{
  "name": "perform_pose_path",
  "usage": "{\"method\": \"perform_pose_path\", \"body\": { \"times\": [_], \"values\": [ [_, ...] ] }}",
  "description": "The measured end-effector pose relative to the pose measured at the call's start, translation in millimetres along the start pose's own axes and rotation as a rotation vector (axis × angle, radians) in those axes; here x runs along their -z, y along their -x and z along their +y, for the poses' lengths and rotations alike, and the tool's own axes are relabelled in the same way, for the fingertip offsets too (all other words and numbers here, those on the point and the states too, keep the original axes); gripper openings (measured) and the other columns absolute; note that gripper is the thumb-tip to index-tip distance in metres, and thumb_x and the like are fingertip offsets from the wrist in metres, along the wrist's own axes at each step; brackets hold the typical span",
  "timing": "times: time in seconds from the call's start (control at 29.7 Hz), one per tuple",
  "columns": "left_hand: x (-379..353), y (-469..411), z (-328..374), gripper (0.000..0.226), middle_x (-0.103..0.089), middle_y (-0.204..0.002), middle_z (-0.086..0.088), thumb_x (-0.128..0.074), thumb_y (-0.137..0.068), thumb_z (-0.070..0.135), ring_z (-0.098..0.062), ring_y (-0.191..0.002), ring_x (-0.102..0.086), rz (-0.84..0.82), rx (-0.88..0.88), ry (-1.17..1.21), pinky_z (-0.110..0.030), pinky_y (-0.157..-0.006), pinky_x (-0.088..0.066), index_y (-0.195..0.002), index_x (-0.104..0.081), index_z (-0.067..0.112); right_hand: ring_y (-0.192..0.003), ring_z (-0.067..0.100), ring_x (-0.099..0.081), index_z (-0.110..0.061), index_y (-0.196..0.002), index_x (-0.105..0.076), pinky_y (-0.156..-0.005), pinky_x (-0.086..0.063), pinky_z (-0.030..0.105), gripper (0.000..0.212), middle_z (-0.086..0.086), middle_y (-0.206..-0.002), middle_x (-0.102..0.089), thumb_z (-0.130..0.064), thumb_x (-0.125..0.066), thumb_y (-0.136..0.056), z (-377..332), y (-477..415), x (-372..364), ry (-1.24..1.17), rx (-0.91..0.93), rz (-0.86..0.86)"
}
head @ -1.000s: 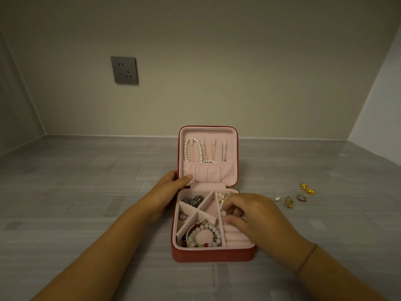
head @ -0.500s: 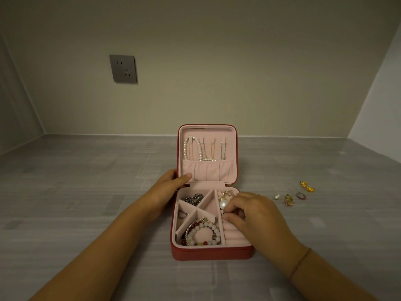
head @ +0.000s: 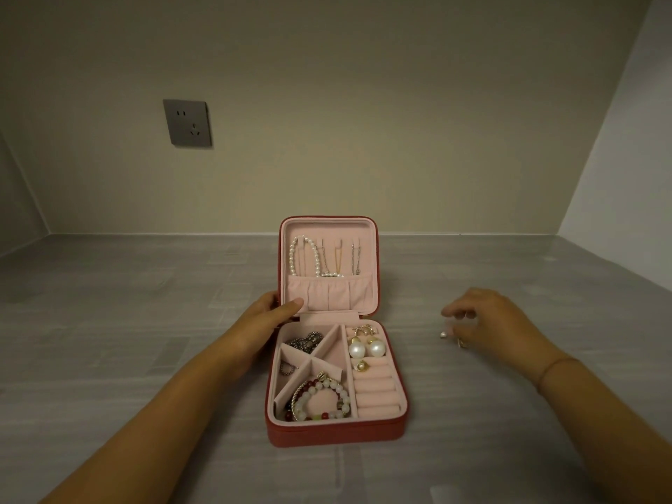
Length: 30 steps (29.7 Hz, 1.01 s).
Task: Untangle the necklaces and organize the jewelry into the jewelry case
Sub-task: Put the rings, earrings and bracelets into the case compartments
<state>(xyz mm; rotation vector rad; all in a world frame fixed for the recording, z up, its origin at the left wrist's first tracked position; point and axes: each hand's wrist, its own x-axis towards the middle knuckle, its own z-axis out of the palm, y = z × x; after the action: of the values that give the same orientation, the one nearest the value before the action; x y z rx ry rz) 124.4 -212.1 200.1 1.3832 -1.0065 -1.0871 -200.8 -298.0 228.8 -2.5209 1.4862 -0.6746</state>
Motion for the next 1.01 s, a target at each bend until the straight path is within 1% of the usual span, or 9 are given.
{"method": "perform_pose_path", "body": {
  "times": [0.07, 0.24, 0.34, 0.44, 0.51, 0.64, 0.77, 0.88, 1.01],
  "values": [
    [-1, 0, 0, 0.048, -0.066, -0.117, -0.007, -0.064, -0.086, 0.033, -0.026, -0.106, -0.065, 0.004, 0.005, 0.012, -0.049, -0.098, -0.049, -0.128, -0.05, 0.017, -0.091, 0.016, -0.054, -0.022, -0.098, -0.072, -0.079, -0.038, 0.026, 0.024, -0.006, -0.089, -0.06, -0.031, -0.077, -0.076, 10, -1, -11, 0.076, -0.002, -0.057],
    [-1, 0, 1, 0.041, -0.067, -0.116, -0.006, -0.062, -0.089, 0.032, -0.025, -0.106, -0.064, 0.009, 0.001, 0.012, -0.048, -0.098, -0.048, -0.126, -0.051, 0.018, -0.084, 0.004, -0.044, -0.031, -0.091, -0.07, -0.075, -0.023, 0.025, 0.009, -0.015, -0.086, -0.059, -0.034, -0.068, -0.083, 5, -3, -16, 0.178, 0.076, -0.05],
    [-1, 0, 1, 0.041, -0.066, -0.117, -0.006, -0.062, -0.089, 0.033, -0.026, -0.107, -0.064, 0.006, 0.004, 0.002, -0.048, -0.098, -0.049, -0.126, -0.051, 0.019, -0.087, 0.009, -0.054, -0.028, -0.088, -0.071, -0.075, -0.021, 0.026, 0.006, -0.011, -0.088, -0.065, -0.03, -0.068, -0.083, -1, 0, -18, 0.202, 0.085, -0.021],
    [-1, -1, 2, 0.043, -0.067, -0.116, -0.006, -0.062, -0.088, 0.033, -0.025, -0.106, -0.065, 0.003, 0.002, 0.002, -0.047, -0.097, -0.049, -0.127, -0.051, 0.019, -0.08, 0.003, -0.06, -0.022, -0.086, -0.074, -0.08, -0.039, 0.017, 0.006, -0.011, -0.085, -0.069, -0.022, -0.073, -0.079, -24, 9, -13, -0.032, 0.079, 0.082],
    [-1, -1, 2, 0.043, -0.067, -0.116, -0.006, -0.062, -0.089, 0.032, -0.025, -0.105, -0.065, 0.004, 0.0, 0.005, -0.047, -0.097, -0.05, -0.127, -0.051, 0.019, -0.075, -0.003, -0.06, -0.021, -0.084, -0.074, -0.07, -0.04, 0.003, 0.009, -0.014, -0.078, -0.068, -0.015, -0.075, -0.076, -54, 21, -6, -0.292, 0.078, 0.12],
    [-1, 0, 1, 0.045, -0.067, -0.116, -0.006, -0.063, -0.088, 0.032, -0.025, -0.105, -0.065, -0.003, 0.0, 0.014, -0.047, -0.097, -0.05, -0.129, -0.05, 0.017, -0.077, -0.004, -0.06, -0.023, -0.084, -0.073, -0.068, -0.04, 0.003, 0.012, -0.012, -0.077, -0.069, -0.015, -0.076, -0.075, -93, 49, -15, -0.499, 0.128, 0.047],
    [0, -1, 1, 0.047, -0.067, -0.117, -0.006, -0.063, -0.088, 0.033, -0.025, -0.106, -0.065, -0.002, 0.0, 0.012, -0.047, -0.098, -0.049, -0.129, -0.05, 0.017, -0.074, 0.0, -0.06, -0.025, -0.082, -0.072, -0.074, -0.04, 0.015, 0.01, -0.022, -0.075, -0.063, -0.027, -0.078, -0.073, -93, 55, -35, -0.304, 0.224, 0.133],
    [0, -2, 1, 0.047, -0.066, -0.118, -0.006, -0.063, -0.087, 0.033, -0.025, -0.107, -0.065, -0.01, -0.004, 0.003, -0.048, -0.098, -0.049, -0.129, -0.05, 0.017, -0.068, -0.001, -0.057, -0.025, -0.076, -0.069, -0.072, -0.036, 0.018, 0.014, -0.018, -0.072, -0.065, -0.039, -0.067, -0.074, -91, 54, -44, -0.161, 0.332, 0.239],
    [0, -2, 0, 0.046, -0.066, -0.118, -0.007, -0.063, -0.087, 0.031, -0.025, -0.107, -0.065, -0.008, -0.009, 0.014, -0.047, -0.098, -0.049, -0.129, -0.05, 0.017, -0.067, 0.005, -0.056, -0.024, -0.072, -0.067, -0.071, -0.035, 0.021, 0.025, -0.014, -0.069, -0.065, -0.045, -0.055, -0.076, -90, 51, -47, -0.102, 0.334, 0.336]
  ]
}}
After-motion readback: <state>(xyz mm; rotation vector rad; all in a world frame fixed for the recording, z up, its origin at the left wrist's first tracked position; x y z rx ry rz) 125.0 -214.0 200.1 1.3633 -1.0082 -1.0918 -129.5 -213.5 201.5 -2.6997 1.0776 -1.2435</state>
